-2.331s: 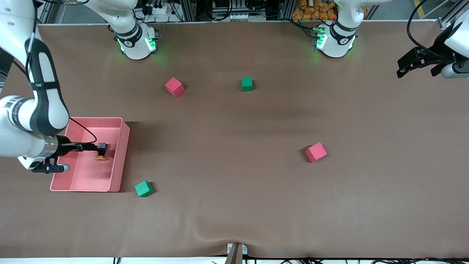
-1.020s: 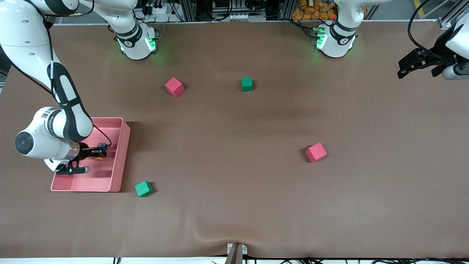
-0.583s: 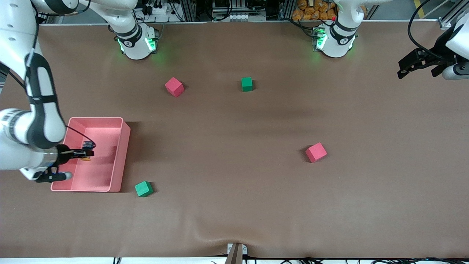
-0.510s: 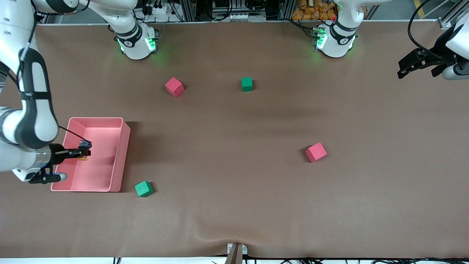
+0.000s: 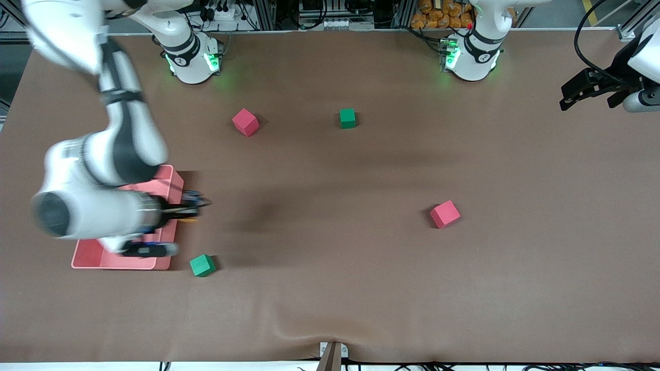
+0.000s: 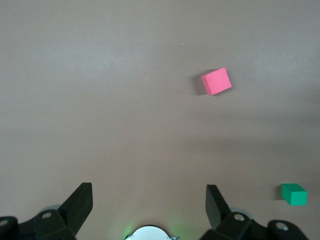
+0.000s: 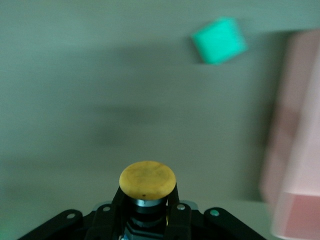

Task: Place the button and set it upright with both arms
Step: 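Lift the button out of the tray and carry it to mid-table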

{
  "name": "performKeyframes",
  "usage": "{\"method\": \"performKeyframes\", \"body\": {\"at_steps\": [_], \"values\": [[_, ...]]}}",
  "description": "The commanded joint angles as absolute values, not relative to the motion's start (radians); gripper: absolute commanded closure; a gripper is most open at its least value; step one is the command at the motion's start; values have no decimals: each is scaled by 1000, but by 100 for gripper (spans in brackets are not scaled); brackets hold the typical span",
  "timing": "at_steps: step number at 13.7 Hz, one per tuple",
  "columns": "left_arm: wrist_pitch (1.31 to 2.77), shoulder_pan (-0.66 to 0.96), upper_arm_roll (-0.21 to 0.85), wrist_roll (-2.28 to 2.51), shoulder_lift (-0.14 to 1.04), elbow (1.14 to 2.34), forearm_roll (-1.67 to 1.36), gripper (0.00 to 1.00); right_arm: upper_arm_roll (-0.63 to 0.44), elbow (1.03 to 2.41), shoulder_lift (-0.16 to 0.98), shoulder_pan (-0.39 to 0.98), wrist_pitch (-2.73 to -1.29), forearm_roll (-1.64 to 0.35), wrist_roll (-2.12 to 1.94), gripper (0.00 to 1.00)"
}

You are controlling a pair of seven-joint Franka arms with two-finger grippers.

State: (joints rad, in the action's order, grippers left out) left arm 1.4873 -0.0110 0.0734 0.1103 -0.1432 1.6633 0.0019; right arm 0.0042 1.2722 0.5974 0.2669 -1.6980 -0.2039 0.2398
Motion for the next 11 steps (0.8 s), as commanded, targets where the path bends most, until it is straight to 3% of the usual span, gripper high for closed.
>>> {"method": "performKeyframes", "body": {"at_steps": [1,6,11], "values": [[1471,-20,78,92,-140,1648,15,0,-12,1230,679,427,-1829,-227,391,100],[1463,-18,67,92,-144,1649,15,0,-9,1188,857,690,-2162,-238,566,100],[1463,-17,67,94,-138,1651,15,0,-11,1095,974,791,-2209,-236,650,100]]}}
